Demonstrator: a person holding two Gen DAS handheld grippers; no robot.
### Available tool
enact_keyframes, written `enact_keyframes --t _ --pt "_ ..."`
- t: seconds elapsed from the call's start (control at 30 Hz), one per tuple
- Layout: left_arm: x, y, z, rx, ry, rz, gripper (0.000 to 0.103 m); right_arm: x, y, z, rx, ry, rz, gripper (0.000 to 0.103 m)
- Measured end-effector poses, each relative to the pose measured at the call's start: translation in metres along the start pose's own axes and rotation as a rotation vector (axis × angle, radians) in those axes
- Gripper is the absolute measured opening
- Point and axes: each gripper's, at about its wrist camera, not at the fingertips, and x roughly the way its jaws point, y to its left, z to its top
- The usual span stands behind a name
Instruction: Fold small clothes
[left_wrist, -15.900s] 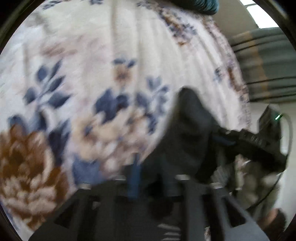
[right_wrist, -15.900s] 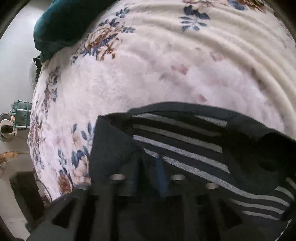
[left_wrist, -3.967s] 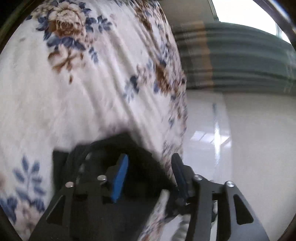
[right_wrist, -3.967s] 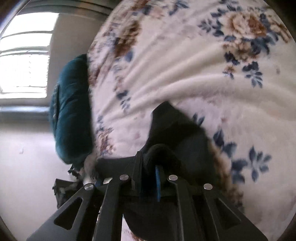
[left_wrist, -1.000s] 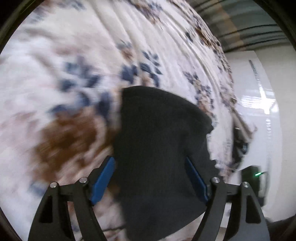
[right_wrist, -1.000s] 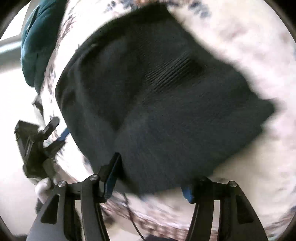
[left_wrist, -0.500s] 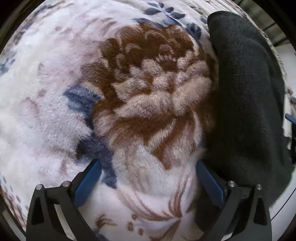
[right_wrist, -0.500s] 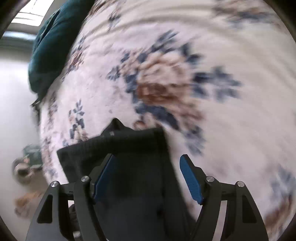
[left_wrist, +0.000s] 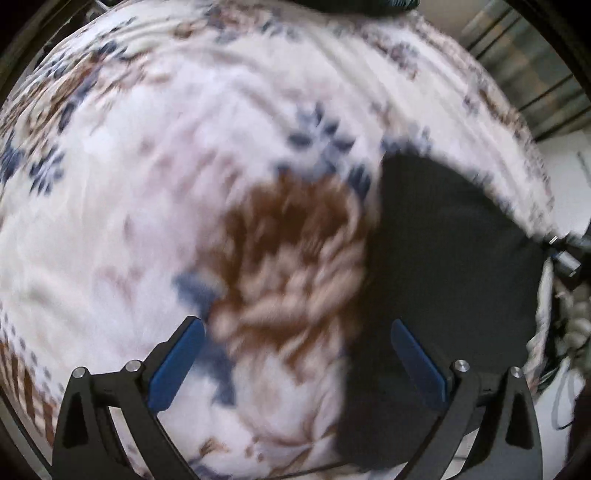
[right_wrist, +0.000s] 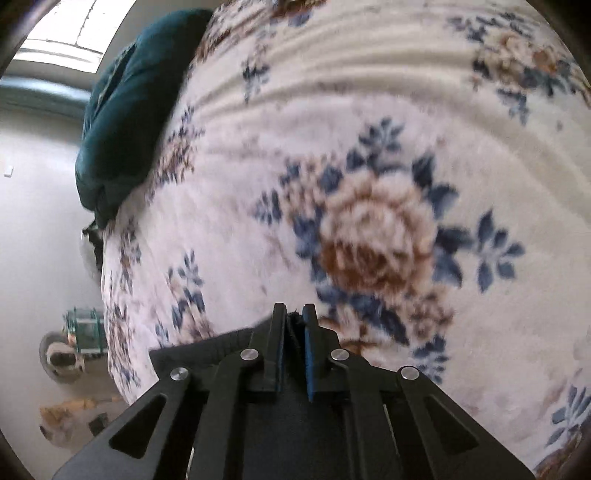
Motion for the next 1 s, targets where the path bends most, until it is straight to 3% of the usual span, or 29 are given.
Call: enact_keyframes --t 0.13,0.2,0.3,0.33,0.37,0.4,0.43,0.47,0.57,0.6,0.63,0.67,0.83,1.0 --pt "0.025 -0.017 0.045 -0.005 -0.003 -0.078 0.102 0.022 0.007 0.016 -0.026 0.019 -0.088 0.006" --pt "0.052 -0.028 0.065 -0.003 0.04 -0.116 0.102 0.037 0.006 0.02 -0.051 0.041 -0.14 0.005" --pt "0.076 -0.036 0.082 -0.03 0.082 -0.176 0.099 0.047 -0.003 0.023 -0.01 0.146 -0.109 0.006" --pt "0.079 -0.039 0.087 -0.033 0.074 -0.182 0.09 0.043 -0.007 0.023 0.001 0.151 -0.088 0.012" --pt "0.076 -0.043 0.083 -0.027 0.065 -0.196 0.06 0.037 -0.011 0.022 0.004 0.15 -0.066 0.037" --pt "0.074 -0.046 0.083 -0.018 0.062 -0.217 0.038 0.032 -0.016 0.021 0.006 0.142 -0.045 0.053" --pt "0.077 -0.048 0.086 -0.012 0.07 -0.199 0.032 0.028 -0.02 0.019 0.011 0.133 -0.026 0.074" --pt "0.077 -0.051 0.087 -0.007 0.065 -0.196 0.026 0.028 -0.025 0.017 0.012 0.134 -0.001 0.078" --pt "0.072 -0.051 0.082 -0.003 0.055 -0.189 0.025 0.057 -0.037 0.006 0.035 0.271 0.012 0.077" --pt "0.071 -0.049 0.082 -0.01 0.053 -0.194 0.024 0.064 -0.038 0.003 0.036 0.297 0.013 0.071" --pt "0.071 -0.049 0.082 -0.016 0.051 -0.195 0.024 0.07 -0.033 -0.001 0.007 0.303 0.022 0.043" --pt "0.069 -0.049 0.082 -0.02 0.05 -0.2 0.024 0.072 -0.026 -0.003 -0.038 0.288 0.012 0.007" --pt "0.07 -0.051 0.085 -0.008 0.049 -0.187 0.024 0.048 0.004 0.007 -0.099 0.077 -0.064 0.006" --pt "0.076 -0.045 0.09 -0.076 0.101 -0.198 0.029 0.071 -0.007 0.018 -0.043 0.196 -0.098 0.01"
